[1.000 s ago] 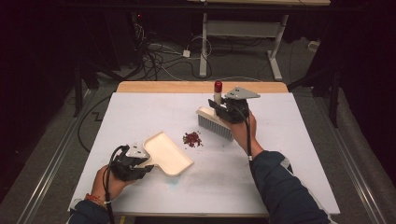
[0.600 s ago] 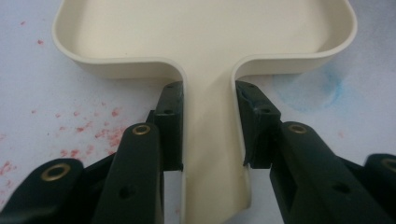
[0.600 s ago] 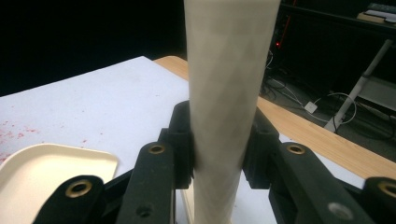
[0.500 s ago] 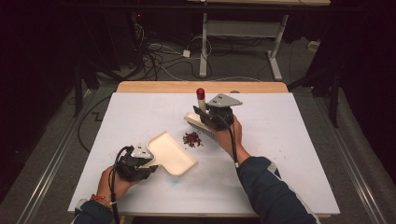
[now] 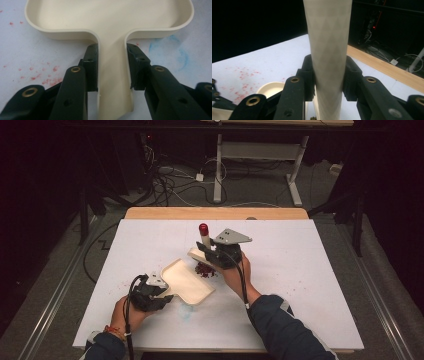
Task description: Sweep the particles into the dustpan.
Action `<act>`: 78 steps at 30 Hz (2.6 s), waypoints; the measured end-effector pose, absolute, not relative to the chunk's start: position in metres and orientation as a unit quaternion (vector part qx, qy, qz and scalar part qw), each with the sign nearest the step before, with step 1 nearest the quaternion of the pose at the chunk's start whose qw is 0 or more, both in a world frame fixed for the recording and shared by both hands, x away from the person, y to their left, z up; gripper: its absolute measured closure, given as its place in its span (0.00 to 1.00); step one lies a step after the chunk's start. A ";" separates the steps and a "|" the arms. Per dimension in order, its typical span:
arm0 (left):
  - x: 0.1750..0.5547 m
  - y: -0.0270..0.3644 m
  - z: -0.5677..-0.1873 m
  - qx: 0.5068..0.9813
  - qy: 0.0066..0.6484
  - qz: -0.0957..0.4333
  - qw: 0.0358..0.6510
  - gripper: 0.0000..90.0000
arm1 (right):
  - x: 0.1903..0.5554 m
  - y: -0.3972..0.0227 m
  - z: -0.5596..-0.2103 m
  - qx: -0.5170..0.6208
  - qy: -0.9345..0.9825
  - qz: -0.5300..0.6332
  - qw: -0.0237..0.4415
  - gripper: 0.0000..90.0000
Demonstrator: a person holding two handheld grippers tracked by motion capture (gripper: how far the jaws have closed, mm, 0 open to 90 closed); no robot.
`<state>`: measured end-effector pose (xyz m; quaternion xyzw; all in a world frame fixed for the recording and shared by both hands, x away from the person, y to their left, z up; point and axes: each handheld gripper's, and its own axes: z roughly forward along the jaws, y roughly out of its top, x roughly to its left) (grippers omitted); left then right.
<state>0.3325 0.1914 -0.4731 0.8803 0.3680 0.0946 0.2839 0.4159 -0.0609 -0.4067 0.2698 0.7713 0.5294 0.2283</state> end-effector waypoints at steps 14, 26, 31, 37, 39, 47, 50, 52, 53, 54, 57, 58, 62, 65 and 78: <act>0.338 0.183 -0.474 0.883 0.371 0.093 0.271 0.70 | 0.385 -0.045 -0.404 0.240 0.778 0.542 0.208 0.77; 0.337 0.184 -0.474 0.888 0.365 0.091 0.265 0.70 | 0.370 -0.044 -0.401 0.235 0.777 0.546 0.205 0.78; 0.334 0.187 -0.476 0.889 0.362 0.093 0.265 0.70 | 0.368 -0.054 -0.395 0.226 0.770 0.562 0.202 0.78; 0.330 0.193 -0.477 0.890 0.360 0.091 0.264 0.70 | 0.370 -0.075 -0.379 0.222 0.760 0.573 0.213 0.78; 0.329 0.195 -0.477 0.891 0.358 0.090 0.265 0.70 | 0.371 -0.086 -0.373 0.224 0.759 0.566 0.233 0.78; 0.321 0.198 -0.478 0.892 0.360 0.084 0.261 0.70 | 0.385 -0.109 -0.373 0.247 0.759 0.533 0.280 0.78; 0.318 0.199 -0.479 0.894 0.358 0.081 0.257 0.70 | 0.393 -0.116 -0.380 0.265 0.760 0.521 0.284 0.78; 0.317 0.199 -0.480 0.894 0.359 0.080 0.256 0.70 | 0.396 -0.120 -0.384 0.271 0.761 0.517 0.282 0.78; 0.316 0.199 -0.480 0.893 0.360 0.080 0.257 0.70 | 0.397 -0.122 -0.388 0.275 0.764 0.511 0.282 0.78; 0.315 0.199 -0.480 0.893 0.360 0.080 0.256 0.70 | 0.397 -0.122 -0.388 0.275 0.764 0.511 0.282 0.78; 0.313 0.201 -0.479 0.895 0.357 0.079 0.254 0.70 | 0.396 -0.123 -0.392 0.275 0.766 0.508 0.281 0.78; 0.311 0.202 -0.480 0.896 0.356 0.078 0.253 0.70 | 0.396 -0.122 -0.393 0.274 0.767 0.507 0.283 0.78; 0.302 0.209 -0.480 0.896 0.356 0.074 0.255 0.70 | 0.394 -0.119 -0.397 0.273 0.771 0.504 0.278 0.78; 0.296 0.213 -0.481 0.892 0.361 0.073 0.261 0.70 | 0.392 -0.117 -0.399 0.269 0.772 0.507 0.275 0.78; 0.285 0.218 -0.482 0.891 0.365 0.073 0.261 0.70 | 0.378 -0.091 -0.403 0.250 0.773 0.527 0.249 0.78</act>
